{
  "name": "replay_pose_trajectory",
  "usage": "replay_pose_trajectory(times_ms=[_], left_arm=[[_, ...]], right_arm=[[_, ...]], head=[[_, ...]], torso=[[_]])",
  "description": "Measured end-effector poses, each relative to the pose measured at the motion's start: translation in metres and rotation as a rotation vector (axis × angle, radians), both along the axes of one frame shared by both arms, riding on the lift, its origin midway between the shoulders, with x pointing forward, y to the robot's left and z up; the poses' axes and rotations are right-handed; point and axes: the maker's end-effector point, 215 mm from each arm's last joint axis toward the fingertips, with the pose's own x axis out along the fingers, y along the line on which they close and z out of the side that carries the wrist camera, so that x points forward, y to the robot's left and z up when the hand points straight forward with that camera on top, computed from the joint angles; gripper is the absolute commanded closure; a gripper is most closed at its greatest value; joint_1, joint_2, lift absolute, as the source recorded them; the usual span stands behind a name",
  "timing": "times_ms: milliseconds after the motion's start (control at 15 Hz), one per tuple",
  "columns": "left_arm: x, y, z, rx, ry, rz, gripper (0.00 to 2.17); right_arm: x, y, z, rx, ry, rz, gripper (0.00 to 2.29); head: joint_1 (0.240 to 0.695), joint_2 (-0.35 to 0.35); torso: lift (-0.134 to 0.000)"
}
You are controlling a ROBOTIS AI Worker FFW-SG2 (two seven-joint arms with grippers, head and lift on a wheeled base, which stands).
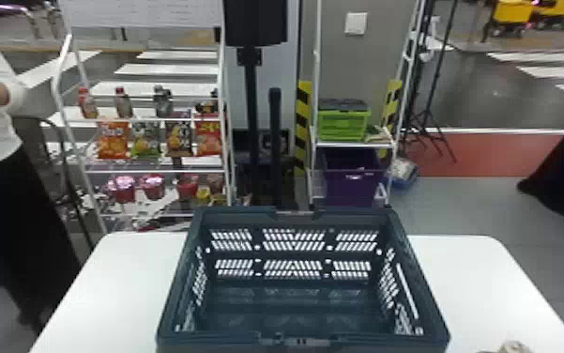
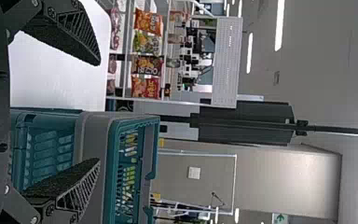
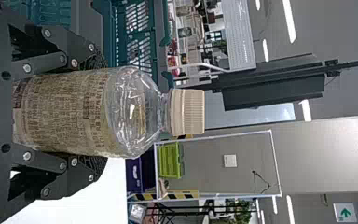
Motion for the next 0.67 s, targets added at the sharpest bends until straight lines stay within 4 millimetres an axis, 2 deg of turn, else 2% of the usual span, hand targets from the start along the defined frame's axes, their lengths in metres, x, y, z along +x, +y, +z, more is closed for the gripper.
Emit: replay_pose_trajectory(times_ms=[267, 667], left_arm=[[0.000, 0.001, -0.003, 0.001, 0.004, 0.002, 0.15], [-0.004, 0.004, 0.000, -0.006, -0.010, 0.009, 0.15]], right_arm=[[0.032, 0.014, 0.018, -0.014, 0.046, 0.036, 2.28], [0.088, 0.038, 0.029, -0.070, 0.193, 0.081, 2.28]], head=[[0.499, 0.000], [0.499, 0.000]], torso=[[0.000], [0.000]])
